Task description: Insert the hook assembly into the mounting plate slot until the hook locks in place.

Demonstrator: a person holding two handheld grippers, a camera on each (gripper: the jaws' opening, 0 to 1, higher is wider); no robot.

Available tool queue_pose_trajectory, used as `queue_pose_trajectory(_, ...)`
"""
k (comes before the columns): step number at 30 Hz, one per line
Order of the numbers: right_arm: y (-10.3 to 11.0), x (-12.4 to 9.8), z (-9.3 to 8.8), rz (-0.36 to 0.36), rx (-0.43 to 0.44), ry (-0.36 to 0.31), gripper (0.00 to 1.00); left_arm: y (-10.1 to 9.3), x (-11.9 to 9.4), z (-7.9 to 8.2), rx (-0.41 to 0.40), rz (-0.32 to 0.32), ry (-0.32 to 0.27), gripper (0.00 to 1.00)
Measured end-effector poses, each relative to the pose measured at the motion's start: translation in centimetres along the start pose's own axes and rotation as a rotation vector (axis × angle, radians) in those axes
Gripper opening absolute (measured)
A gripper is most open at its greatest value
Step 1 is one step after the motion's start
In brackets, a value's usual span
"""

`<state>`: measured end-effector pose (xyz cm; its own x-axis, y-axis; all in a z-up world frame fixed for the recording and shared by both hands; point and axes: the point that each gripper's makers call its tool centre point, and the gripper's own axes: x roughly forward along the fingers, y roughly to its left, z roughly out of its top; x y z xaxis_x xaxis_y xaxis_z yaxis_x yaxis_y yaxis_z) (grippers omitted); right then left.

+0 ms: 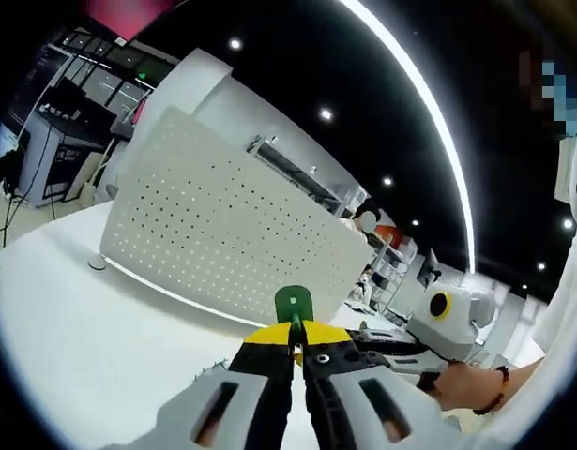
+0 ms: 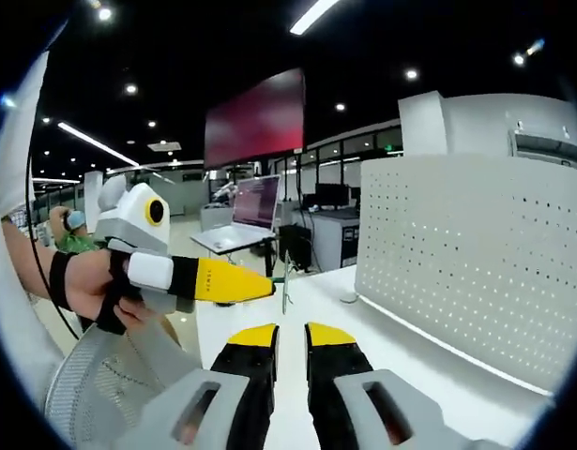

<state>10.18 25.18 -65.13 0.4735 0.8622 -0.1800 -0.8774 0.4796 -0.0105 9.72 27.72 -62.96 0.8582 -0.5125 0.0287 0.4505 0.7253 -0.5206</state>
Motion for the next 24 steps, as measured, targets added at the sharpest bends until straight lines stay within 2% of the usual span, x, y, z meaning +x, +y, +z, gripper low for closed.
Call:
queue_pose_trajectory(8, -0.4, -1.5, -0.2, -0.022, 0.001, -0.003, 0.1, 0.1, 0.3, 0.9, 0.077, 0.035, -0.015, 0.02)
queue_pose_trajectory(14, -1.5, -2.7, -0.4, -0.066, 0.013, -0.005, 0.13, -0.1, 0.6, 1.4, 0.129, 0.056, -0.035, 0.02)
queue_pose_trajectory(16, -1.8, -3.2, -0.4, -0.078, 0.011, -0.005, 0.15, 0.2, 0.7, 1.7, 0.171, 0.085, -0.045, 0.02)
queue_pose_trajectory(20, -2.2, -4.0, -0.7, -0.091, 0.028, -0.006, 0.15, 0.4, 0.9, 2.5, 0.171, 0.104, -0.074, 0.02)
queue_pose_trajectory(24, -2.3, -4.7, -1.2, -0.095, 0.022, 0.009, 0.15, 0.8, 1.3, 3.0, 0.207, 0.123, -0.066, 0.02)
